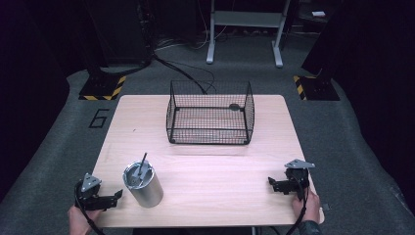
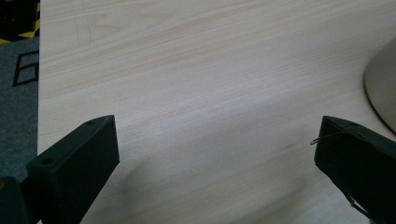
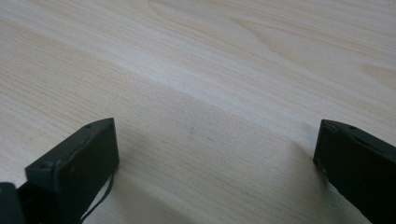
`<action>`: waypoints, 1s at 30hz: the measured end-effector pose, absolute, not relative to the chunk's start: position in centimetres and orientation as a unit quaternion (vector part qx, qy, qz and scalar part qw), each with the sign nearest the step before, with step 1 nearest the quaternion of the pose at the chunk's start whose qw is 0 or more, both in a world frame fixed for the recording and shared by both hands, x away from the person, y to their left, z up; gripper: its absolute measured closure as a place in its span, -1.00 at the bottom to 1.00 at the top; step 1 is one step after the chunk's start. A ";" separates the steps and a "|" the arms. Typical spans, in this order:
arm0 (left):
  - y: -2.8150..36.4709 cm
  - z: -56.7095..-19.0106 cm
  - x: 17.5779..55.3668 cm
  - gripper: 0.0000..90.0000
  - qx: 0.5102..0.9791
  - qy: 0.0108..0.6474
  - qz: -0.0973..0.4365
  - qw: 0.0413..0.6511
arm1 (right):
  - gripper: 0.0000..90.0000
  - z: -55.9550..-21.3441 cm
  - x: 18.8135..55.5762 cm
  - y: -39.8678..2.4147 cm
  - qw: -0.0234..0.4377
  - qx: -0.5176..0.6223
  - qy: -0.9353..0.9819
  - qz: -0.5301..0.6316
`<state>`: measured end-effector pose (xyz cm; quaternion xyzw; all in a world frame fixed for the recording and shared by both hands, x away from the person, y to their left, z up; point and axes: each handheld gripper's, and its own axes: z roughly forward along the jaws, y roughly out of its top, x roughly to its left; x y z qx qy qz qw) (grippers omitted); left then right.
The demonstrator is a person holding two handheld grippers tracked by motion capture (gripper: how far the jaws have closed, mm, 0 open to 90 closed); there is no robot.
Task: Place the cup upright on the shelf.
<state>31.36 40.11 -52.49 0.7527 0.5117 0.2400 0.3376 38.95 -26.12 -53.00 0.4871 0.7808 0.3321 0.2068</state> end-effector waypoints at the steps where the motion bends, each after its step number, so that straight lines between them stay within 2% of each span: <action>1: 40.0 -52.4 31.2 -1.00 0.755 0.507 0.240 0.338 | -1.00 -53.0 38.9 -26.1 0.207 0.487 0.781 0.332; 13: 39.8 -50.9 28.9 -1.00 0.780 0.465 0.237 0.346 | -1.00 -53.0 38.9 -26.1 0.207 0.487 0.781 0.332; 21: 39.5 -49.9 27.5 -1.00 0.775 0.460 0.235 0.364 | -1.00 -53.0 38.9 -26.1 0.207 0.487 0.781 0.332; 30: 37.4 -47.9 26.5 -1.00 0.788 0.417 0.225 0.394 | -1.00 -53.0 39.0 -26.1 0.207 0.487 0.781 0.332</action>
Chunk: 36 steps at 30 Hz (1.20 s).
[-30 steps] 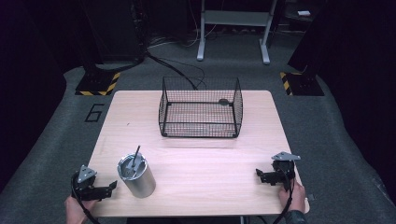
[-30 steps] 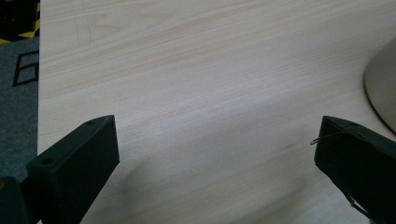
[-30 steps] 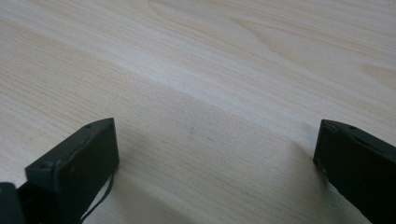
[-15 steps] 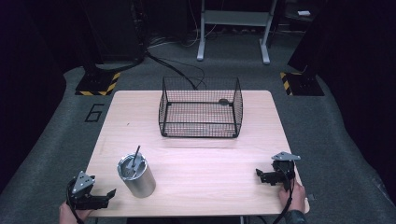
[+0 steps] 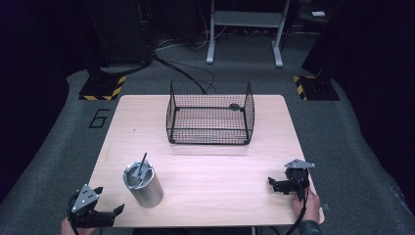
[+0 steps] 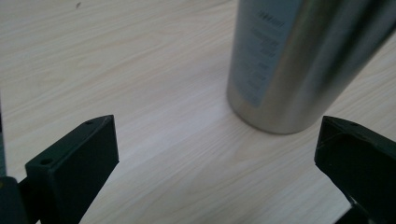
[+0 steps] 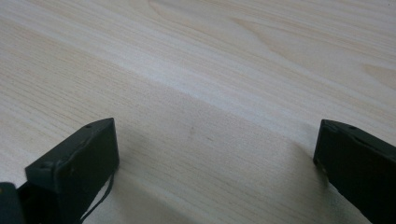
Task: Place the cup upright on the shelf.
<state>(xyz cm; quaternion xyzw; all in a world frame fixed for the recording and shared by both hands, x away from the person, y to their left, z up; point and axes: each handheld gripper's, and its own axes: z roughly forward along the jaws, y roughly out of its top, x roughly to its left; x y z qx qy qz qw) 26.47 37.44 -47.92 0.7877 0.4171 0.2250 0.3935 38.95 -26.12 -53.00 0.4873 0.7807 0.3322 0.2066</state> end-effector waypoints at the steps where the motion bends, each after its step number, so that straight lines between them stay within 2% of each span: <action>1: 37.2 -47.7 26.5 -1.00 0.788 0.412 0.223 0.400 | -1.00 -53.0 39.0 -26.1 0.206 0.487 0.781 0.332; 7: 35.4 -46.7 26.4 -1.00 0.787 0.385 0.219 0.430 | -1.00 -53.0 39.0 -26.1 0.206 0.487 0.781 0.332; 22: 33.0 -46.1 28.0 -1.00 0.755 0.375 0.202 0.498 | -1.00 -53.0 39.0 -26.1 0.206 0.486 0.782 0.332; 29: 32.1 -45.8 28.7 -1.00 0.754 0.375 0.194 0.503 | -1.00 -53.0 39.0 -26.1 0.205 0.487 0.782 0.332; 36: 31.2 -45.7 29.0 -1.00 0.742 0.383 0.218 0.505 | -1.00 -53.0 39.0 -26.1 0.206 0.487 0.782 0.332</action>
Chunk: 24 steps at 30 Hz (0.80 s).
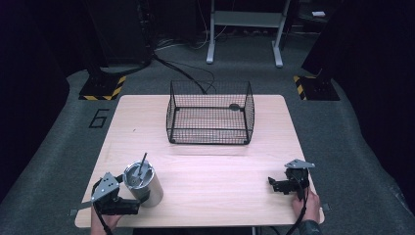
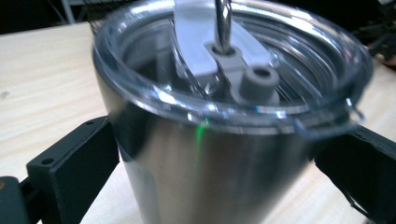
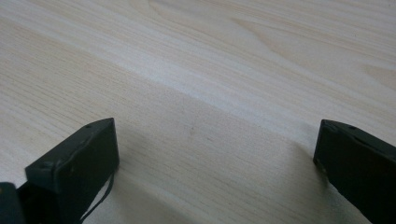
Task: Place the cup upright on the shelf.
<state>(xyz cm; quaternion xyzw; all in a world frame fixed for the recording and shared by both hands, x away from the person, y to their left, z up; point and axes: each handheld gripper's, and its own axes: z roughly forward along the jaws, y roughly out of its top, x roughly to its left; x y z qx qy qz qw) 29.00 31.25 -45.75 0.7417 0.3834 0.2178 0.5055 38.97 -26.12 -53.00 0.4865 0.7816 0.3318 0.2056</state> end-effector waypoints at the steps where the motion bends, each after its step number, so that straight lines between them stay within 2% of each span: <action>1: 31.1 -45.8 29.2 -1.00 0.736 0.388 0.225 0.507 | -1.00 -53.0 39.0 -26.1 0.206 0.486 0.782 0.332; 15: 29.5 -46.8 29.8 -0.93 0.727 0.399 0.260 0.495 | -1.00 -53.0 39.0 -26.1 0.206 0.486 0.782 0.332; 24: 29.5 -46.8 30.1 -0.91 0.727 0.399 0.259 0.495 | -1.00 -53.0 39.0 -26.1 0.206 0.486 0.781 0.332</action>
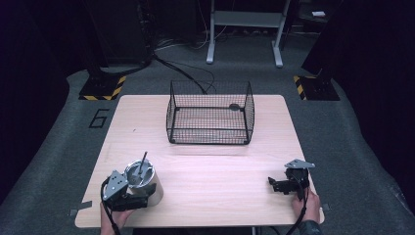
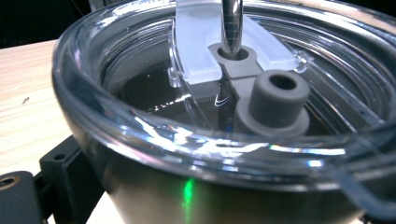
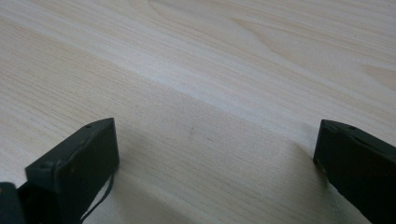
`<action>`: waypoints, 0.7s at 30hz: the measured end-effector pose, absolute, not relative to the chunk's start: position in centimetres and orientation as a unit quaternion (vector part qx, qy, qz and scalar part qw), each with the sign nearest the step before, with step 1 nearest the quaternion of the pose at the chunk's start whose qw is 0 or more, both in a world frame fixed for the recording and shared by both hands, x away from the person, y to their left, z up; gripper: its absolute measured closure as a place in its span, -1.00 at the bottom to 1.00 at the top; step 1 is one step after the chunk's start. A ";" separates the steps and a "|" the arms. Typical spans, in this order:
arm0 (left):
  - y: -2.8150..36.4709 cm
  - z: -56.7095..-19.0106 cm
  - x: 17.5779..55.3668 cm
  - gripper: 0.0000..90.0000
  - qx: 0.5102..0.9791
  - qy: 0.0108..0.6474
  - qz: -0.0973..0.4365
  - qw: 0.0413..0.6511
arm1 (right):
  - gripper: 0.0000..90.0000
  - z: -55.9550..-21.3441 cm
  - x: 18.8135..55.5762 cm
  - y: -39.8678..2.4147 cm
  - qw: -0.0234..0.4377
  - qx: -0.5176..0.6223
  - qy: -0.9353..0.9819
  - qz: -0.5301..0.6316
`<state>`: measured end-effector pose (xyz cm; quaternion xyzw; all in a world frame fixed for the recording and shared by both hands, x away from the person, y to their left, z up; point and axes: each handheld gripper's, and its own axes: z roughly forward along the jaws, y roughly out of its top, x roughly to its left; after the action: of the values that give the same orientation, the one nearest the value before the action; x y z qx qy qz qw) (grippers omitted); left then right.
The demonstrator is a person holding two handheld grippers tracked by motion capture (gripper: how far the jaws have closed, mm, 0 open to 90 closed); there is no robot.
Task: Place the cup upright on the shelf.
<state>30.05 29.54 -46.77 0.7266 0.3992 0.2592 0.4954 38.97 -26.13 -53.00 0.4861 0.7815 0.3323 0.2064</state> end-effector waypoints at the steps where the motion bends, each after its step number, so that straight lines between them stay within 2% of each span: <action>1: 29.5 -46.8 30.1 -0.91 0.727 0.399 0.259 0.495 | -1.00 -53.0 39.0 -26.1 0.206 0.486 0.781 0.332; 21: 29.1 -44.4 31.0 -0.91 0.736 0.385 0.258 0.493 | -1.00 -53.0 39.0 -26.1 0.204 0.487 0.782 0.332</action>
<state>31.01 29.09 -44.40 0.7360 0.3848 0.2583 0.4934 38.96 -26.12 -53.00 0.4867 0.7816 0.3322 0.2044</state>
